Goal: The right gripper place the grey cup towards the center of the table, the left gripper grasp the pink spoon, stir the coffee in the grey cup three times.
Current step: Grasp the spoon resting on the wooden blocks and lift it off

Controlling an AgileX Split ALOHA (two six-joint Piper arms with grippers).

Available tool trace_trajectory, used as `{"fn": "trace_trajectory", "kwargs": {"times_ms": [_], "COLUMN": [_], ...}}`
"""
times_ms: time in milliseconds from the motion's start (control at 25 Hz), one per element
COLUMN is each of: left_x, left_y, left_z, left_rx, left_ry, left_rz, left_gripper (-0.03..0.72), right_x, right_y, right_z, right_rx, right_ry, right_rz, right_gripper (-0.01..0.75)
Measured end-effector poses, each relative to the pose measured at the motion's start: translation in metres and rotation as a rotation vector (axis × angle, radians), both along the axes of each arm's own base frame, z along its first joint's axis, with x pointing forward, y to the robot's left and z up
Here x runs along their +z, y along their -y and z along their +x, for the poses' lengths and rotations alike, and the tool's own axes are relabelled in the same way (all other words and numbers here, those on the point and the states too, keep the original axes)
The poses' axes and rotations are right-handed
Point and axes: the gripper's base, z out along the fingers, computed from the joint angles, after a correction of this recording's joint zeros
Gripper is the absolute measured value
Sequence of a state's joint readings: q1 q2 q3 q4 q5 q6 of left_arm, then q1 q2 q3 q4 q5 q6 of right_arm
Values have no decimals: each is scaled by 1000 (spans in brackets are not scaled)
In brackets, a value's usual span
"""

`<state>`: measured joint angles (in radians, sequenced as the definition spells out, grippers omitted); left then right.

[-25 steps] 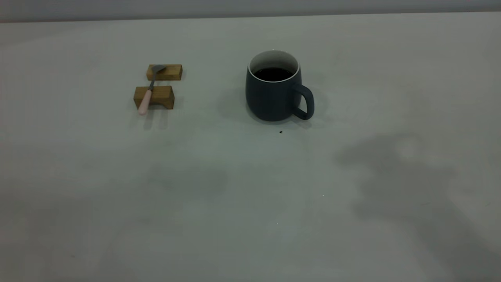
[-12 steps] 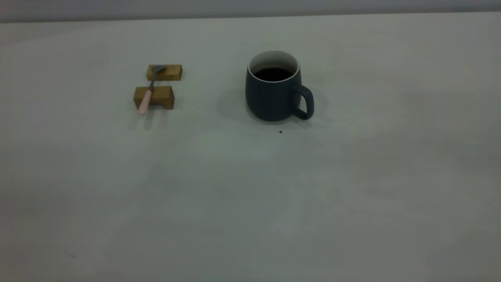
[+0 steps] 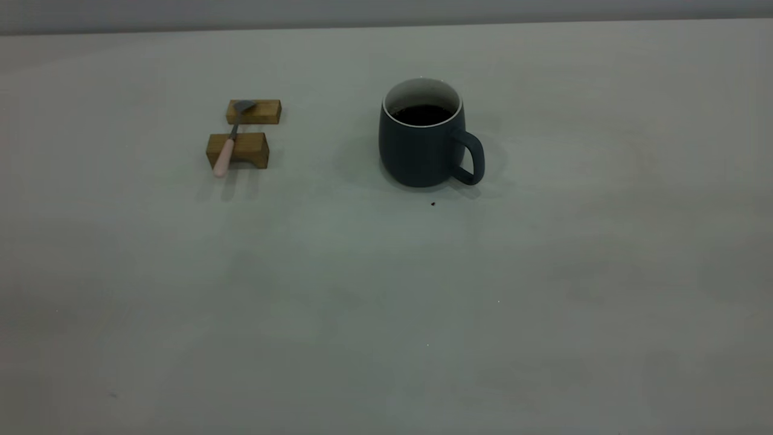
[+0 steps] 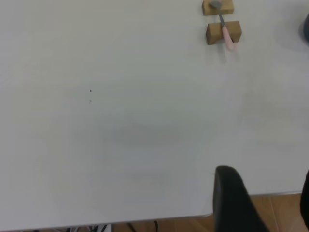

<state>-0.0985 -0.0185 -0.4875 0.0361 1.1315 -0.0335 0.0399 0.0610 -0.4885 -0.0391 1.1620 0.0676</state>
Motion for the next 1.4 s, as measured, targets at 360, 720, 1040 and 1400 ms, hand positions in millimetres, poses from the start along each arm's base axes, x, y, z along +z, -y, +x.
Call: {"fn": "trace_trajectory", "kwargs": {"times_ms": [360, 720, 1040, 1400], "left_x": [0, 0, 0, 1], "left_y": [0, 0, -1, -7], "left_z": [0, 0, 0, 1], "left_rx": [0, 0, -6, 14], "left_ry": [0, 0, 2, 12], "left_rz": [0, 0, 29, 101], "left_gripper": [413, 413, 413, 413], "right_x": [0, 0, 0, 0], "right_y": [0, 0, 0, 0], "right_z": [-6, -6, -6, -6], "right_rx": [11, 13, 13, 13], "right_ry": [42, 42, 42, 42], "right_rz": [-17, -18, -18, -18], "right_gripper": [591, 589, 589, 588]}}
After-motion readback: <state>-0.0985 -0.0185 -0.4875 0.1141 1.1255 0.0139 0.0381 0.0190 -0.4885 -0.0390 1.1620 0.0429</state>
